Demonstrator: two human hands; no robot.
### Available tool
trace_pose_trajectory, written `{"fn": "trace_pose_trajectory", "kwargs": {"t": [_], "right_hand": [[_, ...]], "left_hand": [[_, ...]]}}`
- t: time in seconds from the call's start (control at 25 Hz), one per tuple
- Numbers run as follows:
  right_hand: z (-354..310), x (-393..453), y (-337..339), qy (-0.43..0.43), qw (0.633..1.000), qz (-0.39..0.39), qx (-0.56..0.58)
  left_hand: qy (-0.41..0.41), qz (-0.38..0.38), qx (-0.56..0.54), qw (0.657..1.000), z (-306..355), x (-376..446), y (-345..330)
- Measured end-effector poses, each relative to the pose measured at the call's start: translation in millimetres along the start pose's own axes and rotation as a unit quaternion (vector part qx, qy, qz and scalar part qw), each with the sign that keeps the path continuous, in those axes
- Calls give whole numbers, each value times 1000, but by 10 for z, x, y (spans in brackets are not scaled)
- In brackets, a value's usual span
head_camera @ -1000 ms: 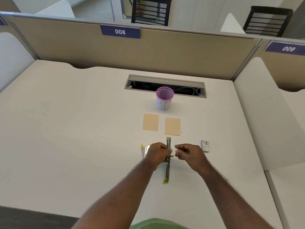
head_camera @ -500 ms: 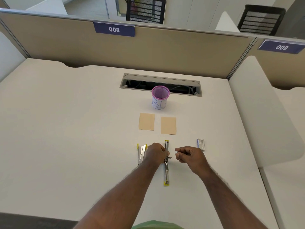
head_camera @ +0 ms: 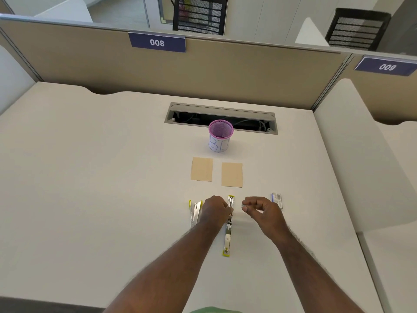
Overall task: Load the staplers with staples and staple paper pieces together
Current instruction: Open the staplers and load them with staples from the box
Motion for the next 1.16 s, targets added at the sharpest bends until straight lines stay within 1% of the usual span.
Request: {"fn": "trace_pose_trajectory", "kwargs": {"t": [0.12,0.24,0.32,0.4,0.48,0.56,0.72,0.84,0.96,1.16], "right_hand": [[-120,87,-19,18,999,6,-28],[-264,238,-63,41,997,8,-67],[-385,379,-88,61,994,20,-86],[-515,540,-115,81,991,35,-100],[-638,720,-149,96,988,46,-111],[-758,911,-186,103,985,55,-130],[-1054,1313,-206,118,969,87,-200],[-1252,1556,-228,120,962,112,-219],[-1380,1745,-293,120,955,123,-242],[-1396,1958,-382,90,955,133,-249]], "left_hand": [[-68,65,23,995,108,34,249],[-135,168,86,973,104,105,609],[-159,221,123,954,29,197,823],[-154,246,177,941,-79,340,979],[-127,242,234,933,-245,508,1072],[-96,221,259,935,-440,661,1134],[-81,200,304,928,-657,821,1180],[-78,185,312,929,-763,867,1137],[-89,201,323,920,-789,822,1132],[-95,199,315,923,-794,825,1128]]}}
Point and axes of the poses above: each hand's wrist, its own x-axis towards the middle knuckle, its own y-axis out of the back of the hand, z = x × y, the point moved 10 cm from there along x, towards the middle knuckle, and after that the axes turned 5 degrees about y, right-handed, at the moved point
